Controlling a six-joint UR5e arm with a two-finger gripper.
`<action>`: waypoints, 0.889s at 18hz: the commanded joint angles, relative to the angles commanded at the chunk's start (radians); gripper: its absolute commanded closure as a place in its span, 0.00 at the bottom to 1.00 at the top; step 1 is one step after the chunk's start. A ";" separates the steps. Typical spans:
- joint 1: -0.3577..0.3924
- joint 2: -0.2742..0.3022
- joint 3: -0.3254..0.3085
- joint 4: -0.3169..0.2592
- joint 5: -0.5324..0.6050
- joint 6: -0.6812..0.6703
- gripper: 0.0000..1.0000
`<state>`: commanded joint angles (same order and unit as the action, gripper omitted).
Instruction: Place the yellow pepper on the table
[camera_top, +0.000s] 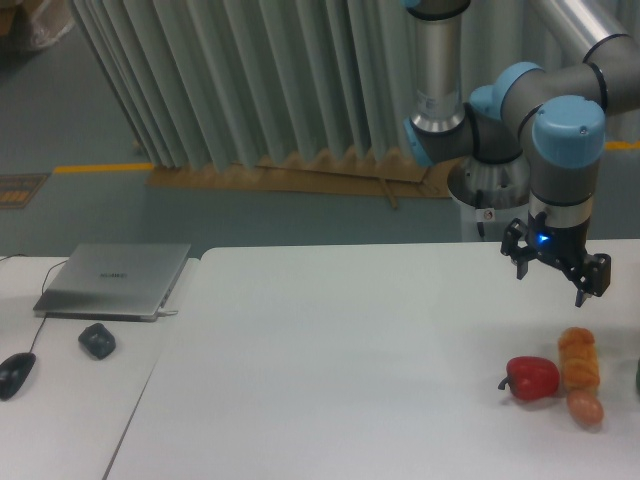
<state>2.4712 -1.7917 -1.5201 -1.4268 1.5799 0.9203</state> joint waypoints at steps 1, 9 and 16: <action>0.000 0.000 0.000 0.000 0.002 0.000 0.00; 0.000 0.002 0.000 0.000 0.005 0.000 0.00; 0.015 0.002 0.015 -0.001 0.009 0.045 0.00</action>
<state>2.4866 -1.7902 -1.5048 -1.4282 1.5892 0.9649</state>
